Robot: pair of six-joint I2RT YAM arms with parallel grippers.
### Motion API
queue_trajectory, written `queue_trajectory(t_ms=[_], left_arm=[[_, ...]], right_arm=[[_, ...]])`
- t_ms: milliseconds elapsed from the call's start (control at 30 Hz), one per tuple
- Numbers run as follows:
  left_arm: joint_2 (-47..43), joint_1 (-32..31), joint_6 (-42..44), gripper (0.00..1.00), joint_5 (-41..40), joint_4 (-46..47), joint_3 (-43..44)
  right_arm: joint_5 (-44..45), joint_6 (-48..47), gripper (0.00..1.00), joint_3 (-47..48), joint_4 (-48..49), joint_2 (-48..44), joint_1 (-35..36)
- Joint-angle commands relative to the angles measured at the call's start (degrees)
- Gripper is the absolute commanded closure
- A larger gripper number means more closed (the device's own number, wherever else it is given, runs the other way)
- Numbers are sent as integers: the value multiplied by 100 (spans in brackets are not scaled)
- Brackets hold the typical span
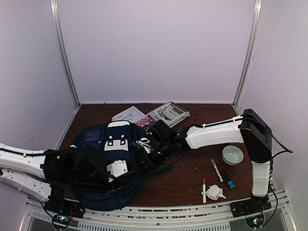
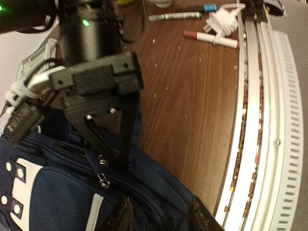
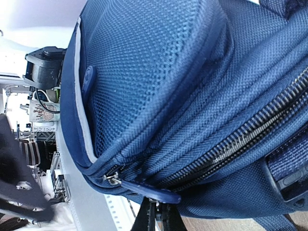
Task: Pack the student bag
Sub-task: Move the student bag to the center of the board, then hold the student bag at the center of the board.
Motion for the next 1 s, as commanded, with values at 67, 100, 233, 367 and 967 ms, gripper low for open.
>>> queue_trajectory(t_ms=[67, 100, 233, 367, 967], left_arm=[[719, -66, 435, 57, -160, -813, 472], [745, -66, 423, 57, -134, -806, 462], [956, -123, 438, 56, -80, -806, 510], [1491, -224, 382, 57, -381, -979, 786], [3451, -357, -724, 71, -2396, -3646, 2514]], right_arm=[[131, 61, 100, -185, 226, -56, -74], [143, 61, 100, -205, 222, -77, -86], [180, 64, 100, -210, 209, -79, -127], [181, 48, 100, -162, 166, -108, -152], [404, -244, 100, -168, -401, -400, -528]])
